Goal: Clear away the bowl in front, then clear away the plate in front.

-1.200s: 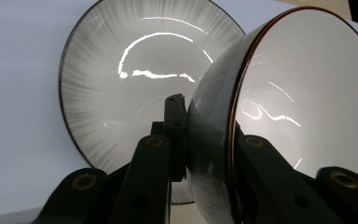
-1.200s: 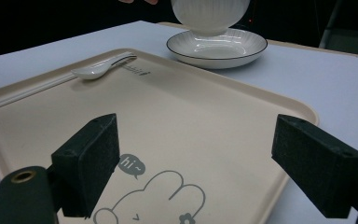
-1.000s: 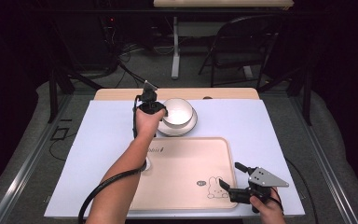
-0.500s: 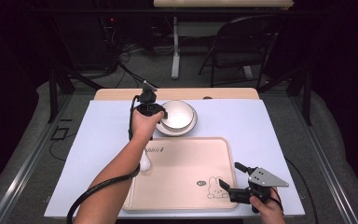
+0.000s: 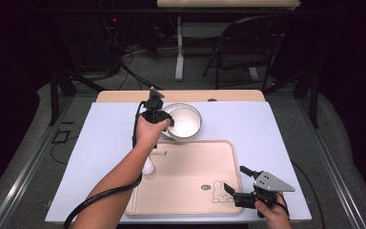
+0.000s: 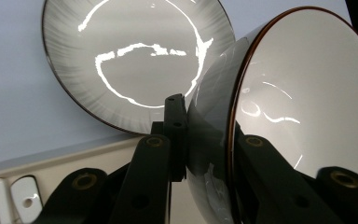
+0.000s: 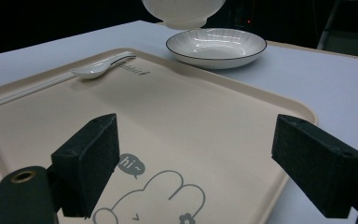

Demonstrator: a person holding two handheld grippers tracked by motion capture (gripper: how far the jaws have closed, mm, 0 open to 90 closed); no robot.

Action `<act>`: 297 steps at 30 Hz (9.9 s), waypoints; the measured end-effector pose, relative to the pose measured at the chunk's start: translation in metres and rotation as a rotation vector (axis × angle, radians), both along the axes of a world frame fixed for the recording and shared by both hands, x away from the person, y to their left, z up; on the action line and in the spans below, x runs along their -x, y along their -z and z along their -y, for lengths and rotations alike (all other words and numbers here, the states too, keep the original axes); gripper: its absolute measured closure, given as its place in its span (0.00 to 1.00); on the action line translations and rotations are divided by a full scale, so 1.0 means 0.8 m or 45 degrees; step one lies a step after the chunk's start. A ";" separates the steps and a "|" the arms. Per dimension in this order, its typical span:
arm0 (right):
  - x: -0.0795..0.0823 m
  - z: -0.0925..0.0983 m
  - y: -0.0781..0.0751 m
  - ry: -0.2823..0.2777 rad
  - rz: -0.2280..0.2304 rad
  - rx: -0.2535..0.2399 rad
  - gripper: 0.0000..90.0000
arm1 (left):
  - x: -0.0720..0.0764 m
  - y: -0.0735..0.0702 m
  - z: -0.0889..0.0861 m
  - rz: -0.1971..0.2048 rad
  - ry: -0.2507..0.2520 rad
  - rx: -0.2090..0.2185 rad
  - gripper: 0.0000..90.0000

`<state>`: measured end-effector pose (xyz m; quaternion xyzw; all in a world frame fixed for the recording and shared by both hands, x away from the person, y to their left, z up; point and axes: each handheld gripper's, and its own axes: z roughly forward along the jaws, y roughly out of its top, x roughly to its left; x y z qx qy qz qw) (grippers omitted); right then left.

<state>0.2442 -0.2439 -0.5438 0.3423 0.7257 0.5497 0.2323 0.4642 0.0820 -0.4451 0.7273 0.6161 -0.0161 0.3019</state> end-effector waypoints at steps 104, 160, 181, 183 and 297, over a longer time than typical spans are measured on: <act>0.000 -0.005 -0.001 -0.032 0.014 0.013 0.16 | 0.025 0.107 0.169 -0.114 0.235 0.111 0.88; 0.000 -0.001 0.000 -0.006 0.006 0.013 0.16 | 0.032 0.021 0.045 0.362 0.277 -0.010 0.38; 0.002 0.000 0.000 -0.001 0.008 0.022 0.16 | 0.026 0.010 0.013 0.396 0.224 -0.168 0.38; 0.002 0.000 0.000 0.000 0.009 0.022 0.16 | 0.025 0.009 0.012 0.400 0.218 -0.213 0.37; 0.004 0.005 0.001 0.001 -0.006 0.004 0.16 | -0.095 0.112 -0.048 -0.094 -0.291 0.040 0.83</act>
